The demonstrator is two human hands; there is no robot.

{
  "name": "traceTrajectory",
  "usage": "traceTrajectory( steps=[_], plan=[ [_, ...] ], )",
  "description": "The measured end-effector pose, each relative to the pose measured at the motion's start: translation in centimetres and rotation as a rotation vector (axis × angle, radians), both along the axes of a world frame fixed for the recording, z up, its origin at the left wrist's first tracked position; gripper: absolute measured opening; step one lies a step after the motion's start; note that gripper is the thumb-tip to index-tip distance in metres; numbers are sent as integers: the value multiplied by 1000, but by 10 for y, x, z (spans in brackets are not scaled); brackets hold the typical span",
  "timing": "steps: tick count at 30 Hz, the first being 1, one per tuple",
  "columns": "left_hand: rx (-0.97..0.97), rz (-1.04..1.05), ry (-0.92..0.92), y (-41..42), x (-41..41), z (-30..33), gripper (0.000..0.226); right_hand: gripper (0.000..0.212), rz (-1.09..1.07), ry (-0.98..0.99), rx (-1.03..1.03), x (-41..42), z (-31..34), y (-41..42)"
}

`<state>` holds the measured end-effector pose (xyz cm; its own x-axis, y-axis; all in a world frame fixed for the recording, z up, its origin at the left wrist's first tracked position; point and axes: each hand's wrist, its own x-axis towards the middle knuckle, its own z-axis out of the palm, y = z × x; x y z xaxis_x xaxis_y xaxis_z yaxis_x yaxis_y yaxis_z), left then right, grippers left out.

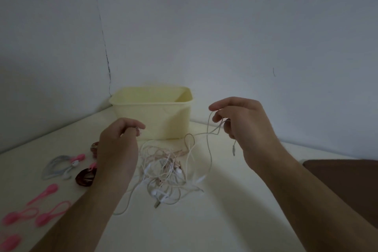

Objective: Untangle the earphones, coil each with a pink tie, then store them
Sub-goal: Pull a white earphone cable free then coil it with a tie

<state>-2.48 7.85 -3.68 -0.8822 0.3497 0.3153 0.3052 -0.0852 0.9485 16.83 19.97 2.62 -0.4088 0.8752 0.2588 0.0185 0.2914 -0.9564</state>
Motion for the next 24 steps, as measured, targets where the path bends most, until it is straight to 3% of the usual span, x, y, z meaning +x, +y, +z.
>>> traceTrajectory(
  steps=[3,7,12,14,17,19,21,24],
  plan=[
    [-173,70,115,-3,0,1,32,33,-16,-209,107,4,4,-3],
    [-479,19,233,-1,-4,-9,28,35,-237,-626,382,6,1,-5],
    [-821,5,424,1,-5,-26,32,43,-316,-861,515,8,4,-9],
    [-710,29,525,0,0,-22,39,44,-266,-859,646,8,7,-10],
    [-255,-177,587,-8,16,-7,42,55,79,-744,786,3,9,-15],
    [-42,-538,387,-10,32,4,34,55,300,-633,777,-4,6,-23],
    [45,-831,135,-8,43,6,25,50,396,-540,782,-9,-2,-28],
    [-23,-814,73,-4,43,1,21,42,397,-453,732,-10,-10,-26]
  ],
)
